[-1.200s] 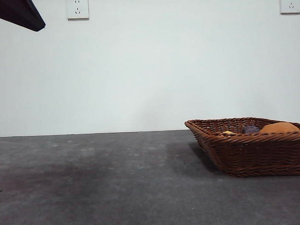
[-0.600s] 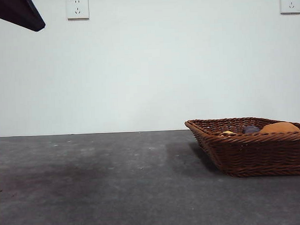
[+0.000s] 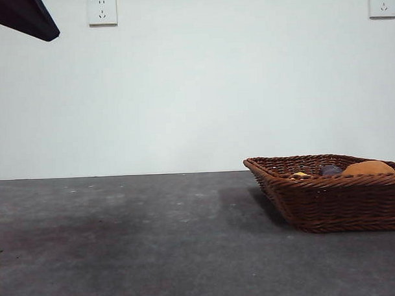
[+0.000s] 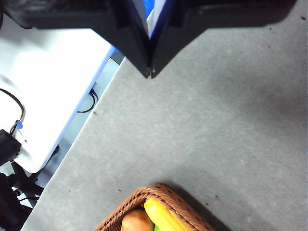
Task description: Help me put the vegetables on the table into the basket
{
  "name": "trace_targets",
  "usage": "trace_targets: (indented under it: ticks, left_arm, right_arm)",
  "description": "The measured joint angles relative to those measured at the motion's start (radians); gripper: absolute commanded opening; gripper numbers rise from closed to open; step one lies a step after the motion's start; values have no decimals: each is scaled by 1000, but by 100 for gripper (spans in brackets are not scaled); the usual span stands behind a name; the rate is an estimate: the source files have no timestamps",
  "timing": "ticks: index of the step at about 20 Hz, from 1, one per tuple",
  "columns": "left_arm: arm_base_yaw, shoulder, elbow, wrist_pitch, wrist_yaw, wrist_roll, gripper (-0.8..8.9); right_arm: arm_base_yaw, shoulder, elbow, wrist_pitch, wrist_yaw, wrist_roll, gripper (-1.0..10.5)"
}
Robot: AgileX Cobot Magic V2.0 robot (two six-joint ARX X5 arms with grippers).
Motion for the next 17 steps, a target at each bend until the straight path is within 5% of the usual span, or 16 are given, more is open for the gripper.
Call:
trace_targets:
  ticks: [6,10,17]
  left_arm:
    - [0,0,0,0,-2,2,-6]
    - [2,1,31,24,-179,78,-3]
    - [19,1,115,156,-289,139,-3]
  right_arm:
    - [0,83,0,0,0,0,1]
    - [0,146,0,0,0,0,1]
    - [0,233,0,47,3,0,1]
